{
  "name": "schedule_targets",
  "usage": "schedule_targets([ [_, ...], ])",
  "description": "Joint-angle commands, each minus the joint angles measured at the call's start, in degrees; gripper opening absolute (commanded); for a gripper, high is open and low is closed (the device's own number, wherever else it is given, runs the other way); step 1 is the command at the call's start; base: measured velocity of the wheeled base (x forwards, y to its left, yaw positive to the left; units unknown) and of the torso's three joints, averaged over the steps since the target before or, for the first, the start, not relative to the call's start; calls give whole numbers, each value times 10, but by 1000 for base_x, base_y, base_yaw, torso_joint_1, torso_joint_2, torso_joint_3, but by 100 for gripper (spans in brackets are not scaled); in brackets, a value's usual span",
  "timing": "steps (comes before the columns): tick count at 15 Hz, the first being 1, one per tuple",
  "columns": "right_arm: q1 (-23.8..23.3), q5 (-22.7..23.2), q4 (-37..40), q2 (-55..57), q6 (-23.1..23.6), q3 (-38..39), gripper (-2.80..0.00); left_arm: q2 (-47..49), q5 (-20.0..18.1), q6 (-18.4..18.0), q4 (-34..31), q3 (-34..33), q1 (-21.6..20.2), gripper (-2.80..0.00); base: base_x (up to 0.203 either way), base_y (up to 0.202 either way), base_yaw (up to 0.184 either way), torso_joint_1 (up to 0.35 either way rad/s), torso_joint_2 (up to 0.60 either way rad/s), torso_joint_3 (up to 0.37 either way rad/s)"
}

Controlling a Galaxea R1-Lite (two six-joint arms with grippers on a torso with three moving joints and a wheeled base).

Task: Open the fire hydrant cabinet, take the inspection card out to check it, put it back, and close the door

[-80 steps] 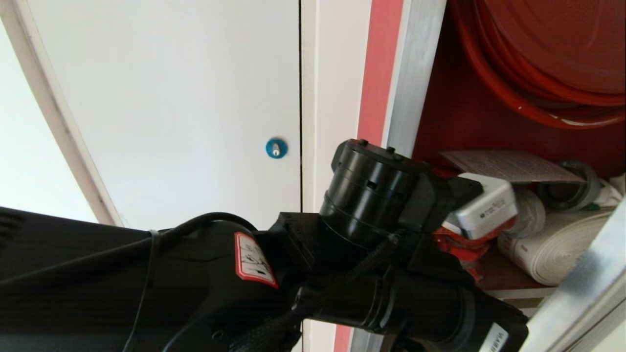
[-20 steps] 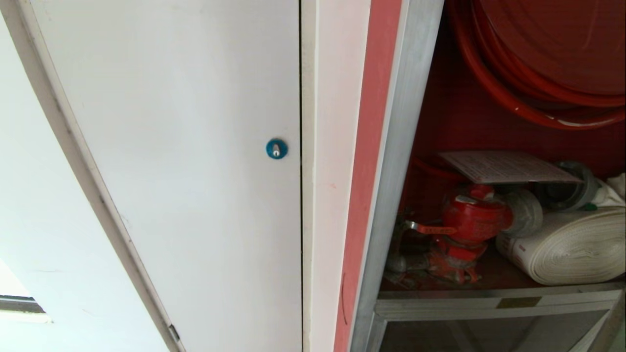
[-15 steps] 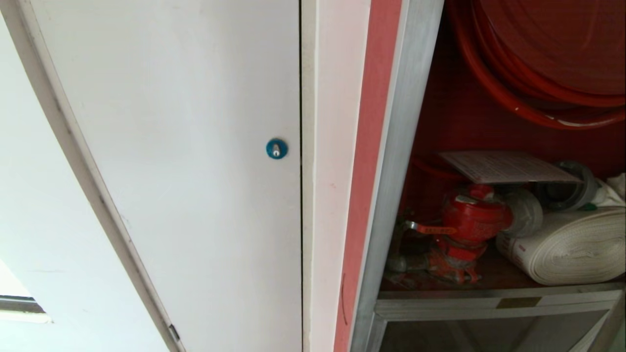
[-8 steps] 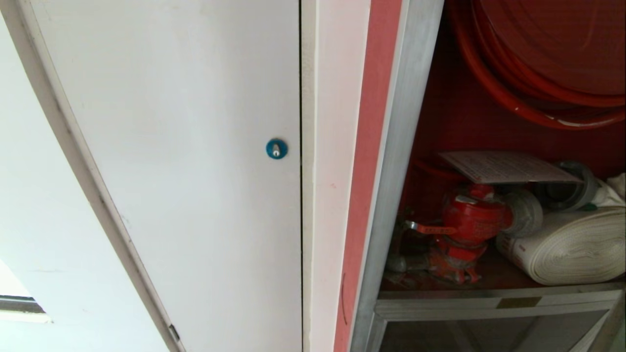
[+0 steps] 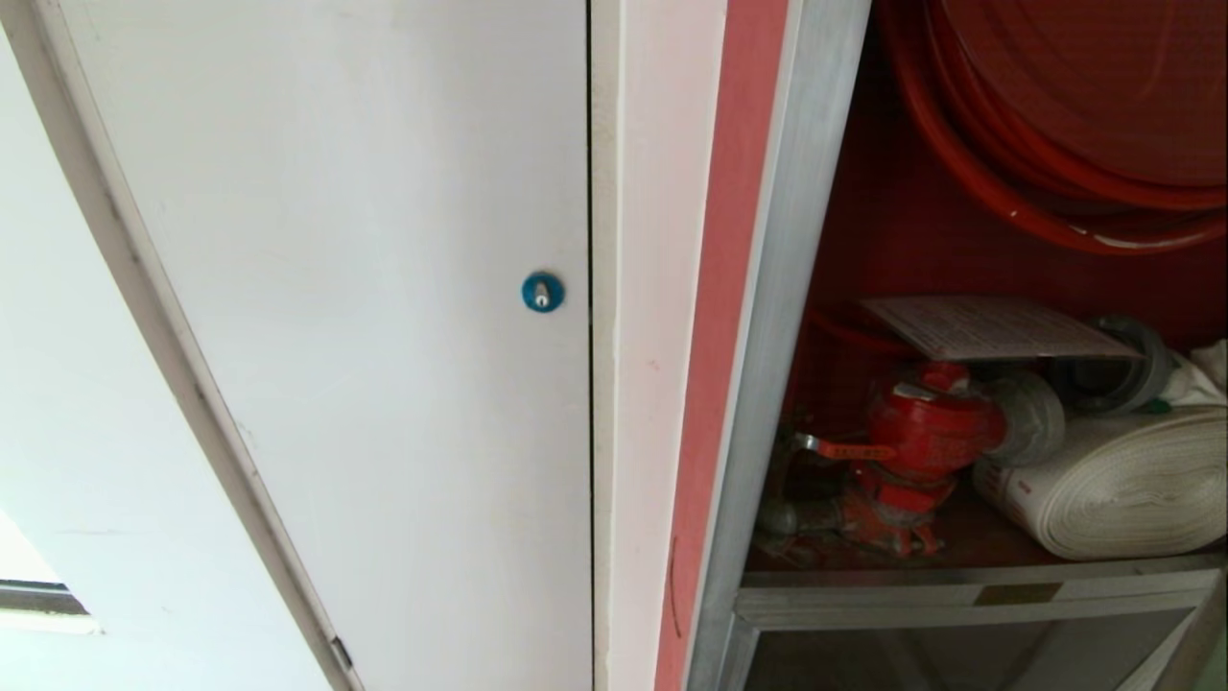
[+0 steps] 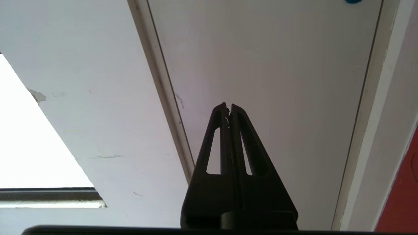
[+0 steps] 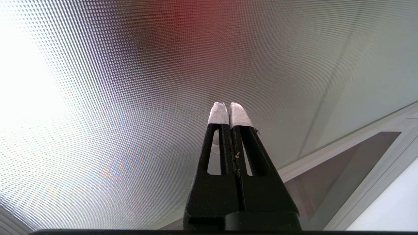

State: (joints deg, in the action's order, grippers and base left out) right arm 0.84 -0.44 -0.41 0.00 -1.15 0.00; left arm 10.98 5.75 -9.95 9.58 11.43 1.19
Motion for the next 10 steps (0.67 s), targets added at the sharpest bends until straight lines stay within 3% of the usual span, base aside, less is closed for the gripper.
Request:
schedule_targets([
  [1,0,0,0,1,0,1,-280,-26,-7,1,-1,-16,-3,-280,0,0,0,0,0,0],
  [8,0,0,0,1,0,1,-280,-107,-82,2,-4,-110,-5,-280,0,0,0,0,0,0],
  [10,0,0,0,1,0,2,-280,-110,-85,3,-3,-121,-5,-280,0,0,0,0,0,0],
])
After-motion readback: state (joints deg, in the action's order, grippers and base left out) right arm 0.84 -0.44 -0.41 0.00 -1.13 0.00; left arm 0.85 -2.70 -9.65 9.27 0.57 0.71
